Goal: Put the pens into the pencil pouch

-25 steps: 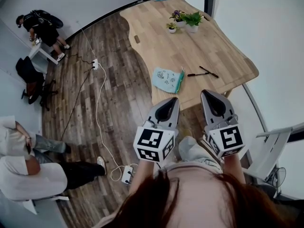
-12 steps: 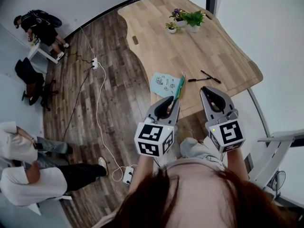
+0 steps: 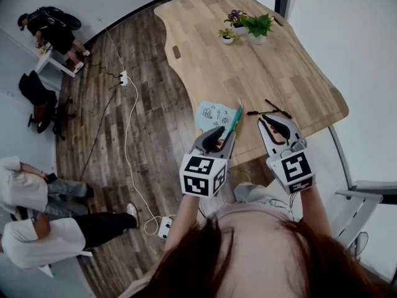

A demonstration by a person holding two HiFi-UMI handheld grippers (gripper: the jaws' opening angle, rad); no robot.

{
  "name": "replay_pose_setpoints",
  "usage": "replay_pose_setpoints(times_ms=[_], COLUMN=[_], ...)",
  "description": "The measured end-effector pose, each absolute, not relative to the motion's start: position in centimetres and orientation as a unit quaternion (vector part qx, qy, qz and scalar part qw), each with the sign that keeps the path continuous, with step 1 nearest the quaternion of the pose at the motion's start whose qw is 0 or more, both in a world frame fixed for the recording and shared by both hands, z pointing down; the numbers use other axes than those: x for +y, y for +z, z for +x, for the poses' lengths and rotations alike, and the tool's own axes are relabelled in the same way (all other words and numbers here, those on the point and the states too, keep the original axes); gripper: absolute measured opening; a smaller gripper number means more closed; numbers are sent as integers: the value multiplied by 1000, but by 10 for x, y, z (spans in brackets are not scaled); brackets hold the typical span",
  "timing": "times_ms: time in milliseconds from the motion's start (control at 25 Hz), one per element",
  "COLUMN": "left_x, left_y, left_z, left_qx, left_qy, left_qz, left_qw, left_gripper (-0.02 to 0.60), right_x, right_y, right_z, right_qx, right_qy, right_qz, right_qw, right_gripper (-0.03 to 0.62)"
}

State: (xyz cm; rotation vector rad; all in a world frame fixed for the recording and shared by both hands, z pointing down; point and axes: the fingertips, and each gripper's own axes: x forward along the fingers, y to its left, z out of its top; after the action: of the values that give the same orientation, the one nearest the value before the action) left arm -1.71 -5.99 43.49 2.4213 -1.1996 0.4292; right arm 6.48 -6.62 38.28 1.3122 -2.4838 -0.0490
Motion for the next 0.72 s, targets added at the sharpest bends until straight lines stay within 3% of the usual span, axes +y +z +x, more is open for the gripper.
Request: replay_pose_setpoints(times_ms=[720], left_x=[-115], left_y=[521], left_z=[-7], left_qx=[-421], left_qy=[221], left_qz=[835], left_qw=[278], left_gripper=[127], right_x=[-135], right_y=[462], right_z=[63], right_qx=[-890], right_qy=[-24], right_qz=[355], right_qw=[284], right_gripper=[9])
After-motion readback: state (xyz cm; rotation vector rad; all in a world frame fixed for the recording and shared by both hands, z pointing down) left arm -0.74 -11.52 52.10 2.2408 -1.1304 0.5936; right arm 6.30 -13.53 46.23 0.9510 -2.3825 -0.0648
